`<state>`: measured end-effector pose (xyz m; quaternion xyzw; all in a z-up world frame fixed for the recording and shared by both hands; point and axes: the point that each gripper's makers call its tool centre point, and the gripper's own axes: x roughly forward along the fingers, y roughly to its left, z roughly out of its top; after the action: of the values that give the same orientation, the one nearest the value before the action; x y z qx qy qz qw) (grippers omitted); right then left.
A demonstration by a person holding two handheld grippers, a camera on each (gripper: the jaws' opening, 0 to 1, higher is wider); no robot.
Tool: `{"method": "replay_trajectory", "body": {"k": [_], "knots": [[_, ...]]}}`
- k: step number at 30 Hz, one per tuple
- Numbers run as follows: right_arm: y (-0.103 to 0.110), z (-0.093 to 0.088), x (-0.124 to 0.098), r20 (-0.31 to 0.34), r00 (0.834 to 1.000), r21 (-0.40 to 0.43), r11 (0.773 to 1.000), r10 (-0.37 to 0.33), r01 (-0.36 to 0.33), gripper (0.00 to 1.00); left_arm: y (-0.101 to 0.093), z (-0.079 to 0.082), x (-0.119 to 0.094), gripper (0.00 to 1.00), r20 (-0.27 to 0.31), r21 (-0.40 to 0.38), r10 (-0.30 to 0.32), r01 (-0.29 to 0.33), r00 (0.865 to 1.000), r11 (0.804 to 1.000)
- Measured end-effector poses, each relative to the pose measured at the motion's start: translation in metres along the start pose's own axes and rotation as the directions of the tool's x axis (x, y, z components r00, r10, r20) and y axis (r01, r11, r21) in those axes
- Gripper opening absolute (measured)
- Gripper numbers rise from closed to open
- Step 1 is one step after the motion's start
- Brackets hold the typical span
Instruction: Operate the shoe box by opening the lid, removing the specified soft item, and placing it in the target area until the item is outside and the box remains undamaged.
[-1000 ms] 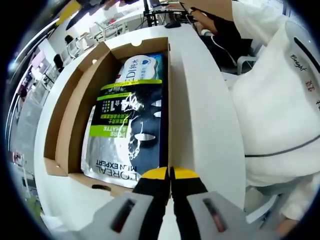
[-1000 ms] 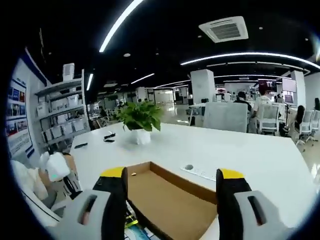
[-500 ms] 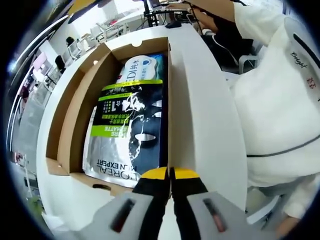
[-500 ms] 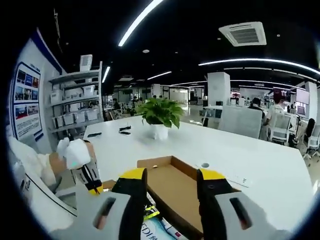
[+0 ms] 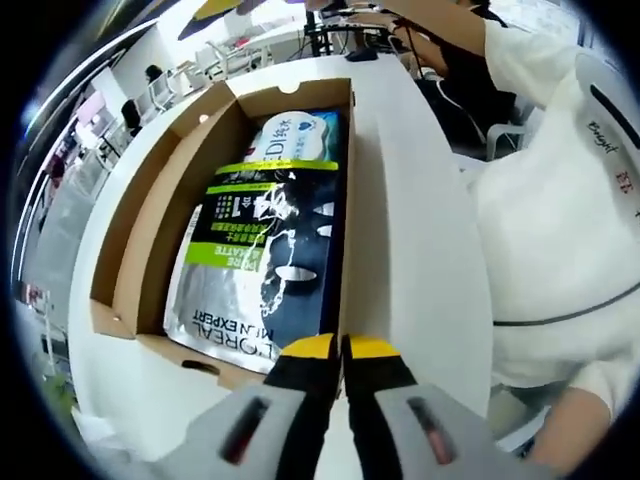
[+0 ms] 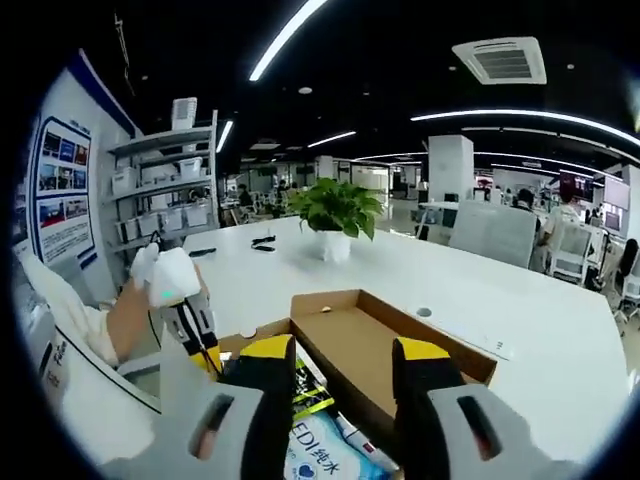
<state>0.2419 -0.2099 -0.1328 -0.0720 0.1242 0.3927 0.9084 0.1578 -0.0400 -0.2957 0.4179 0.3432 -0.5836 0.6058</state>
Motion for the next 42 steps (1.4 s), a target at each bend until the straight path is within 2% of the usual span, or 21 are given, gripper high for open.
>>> {"method": "replay_trajectory", "body": {"k": [1, 2, 4, 7, 10, 12, 13, 18, 20, 24, 28, 29, 30, 34, 38, 42], "knots": [[0.001, 0.0, -0.001, 0.001, 1.0, 0.0, 1.0, 0.002, -0.002, 0.23, 0.0, 0.0, 0.001, 0.03, -0.009, 0.021, 0.009, -0.009, 1.0, 1.0], [0.003, 0.001, -0.002, 0.016, 1.0, 0.018, 1.0, 0.013, -0.013, 0.26, 0.0, -0.002, 0.002, 0.03, -0.022, 0.076, 0.02, -0.018, 1.0, 0.997], [0.005, -0.002, -0.003, 0.013, 1.0, 0.055, 0.998, 0.017, -0.018, 0.34, -0.002, -0.002, 0.004, 0.03, -0.018, 0.064, 0.019, -0.018, 1.0, 0.998], [0.016, -0.009, -0.006, -0.02, 0.999, 0.036, 0.998, 0.044, -0.044, 0.32, 0.0, -0.001, 0.003, 0.03, -0.013, 0.039, 0.024, -0.023, 1.0, 0.999], [0.023, -0.018, -0.004, -0.055, 0.997, 0.037, 0.998, 0.059, -0.057, 0.39, 0.0, -0.001, 0.003, 0.03, -0.026, 0.034, 0.035, -0.035, 0.999, 0.999], [0.029, -0.026, -0.003, -0.08, 0.993, 0.103, 0.991, 0.09, -0.082, 0.39, 0.0, -0.001, 0.003, 0.04, -0.033, 0.021, 0.043, -0.042, 0.999, 0.999], [0.027, -0.027, -0.001, -0.083, 0.993, 0.114, 0.991, 0.082, -0.073, 0.39, 0.0, -0.001, 0.003, 0.04, -0.036, 0.022, 0.047, -0.046, 0.998, 0.999], [0.019, -0.036, 0.005, -0.112, 0.991, 0.097, 0.994, 0.068, -0.057, 0.35, 0.001, -0.002, -0.003, 0.05, -0.039, 0.039, 0.077, -0.075, 0.996, 0.996], [0.018, -0.042, 0.008, -0.147, 0.985, 0.108, 0.991, 0.089, -0.074, 0.35, 0.001, -0.002, -0.003, 0.06, -0.041, 0.047, 0.087, -0.085, 0.995, 0.995], [0.029, -0.05, 0.013, -0.159, 0.975, 0.238, 0.965, 0.155, -0.115, 0.35, 0.002, -0.003, -0.002, 0.05, -0.048, 0.007, 0.084, -0.083, 0.995, 0.996], [0.043, -0.064, 0.016, -0.208, 0.948, 0.443, 0.887, 0.242, -0.129, 0.34, 0.003, -0.002, -0.002, 0.05, -0.044, 0.015, 0.081, -0.08, 0.996, 0.997], [0.042, -0.063, 0.018, -0.201, 0.95, 0.457, 0.881, 0.239, -0.124, 0.34, 0.003, -0.003, -0.002, 0.05, -0.048, -0.002, 0.073, -0.073, 0.996, 0.997], [0.037, -0.059, 0.02, -0.187, 0.957, 0.435, 0.892, 0.22, -0.12, 0.34, 0.003, -0.003, -0.002, 0.05, -0.049, -0.003, 0.073, -0.073, 0.996, 0.997], [0.034, -0.059, 0.024, -0.195, 0.959, 0.42, 0.901, 0.205, -0.107, 0.34, 0.002, -0.003, -0.002, 0.05, -0.041, 0.006, 0.074, -0.073, 0.996, 0.997], [0.034, -0.074, 0.029, -0.251, 0.943, 0.463, 0.882, 0.221, -0.083, 0.34, 0.002, -0.003, -0.002, 0.05, -0.046, -0.009, 0.069, -0.07, 0.997, 0.998], [0.037, -0.086, 0.038, -0.292, 0.929, 0.464, 0.883, 0.227, -0.07, 0.33, 0.001, -0.003, -0.002, 0.05, -0.038, -0.006, 0.074, -0.074, 0.997, 0.997]]}}
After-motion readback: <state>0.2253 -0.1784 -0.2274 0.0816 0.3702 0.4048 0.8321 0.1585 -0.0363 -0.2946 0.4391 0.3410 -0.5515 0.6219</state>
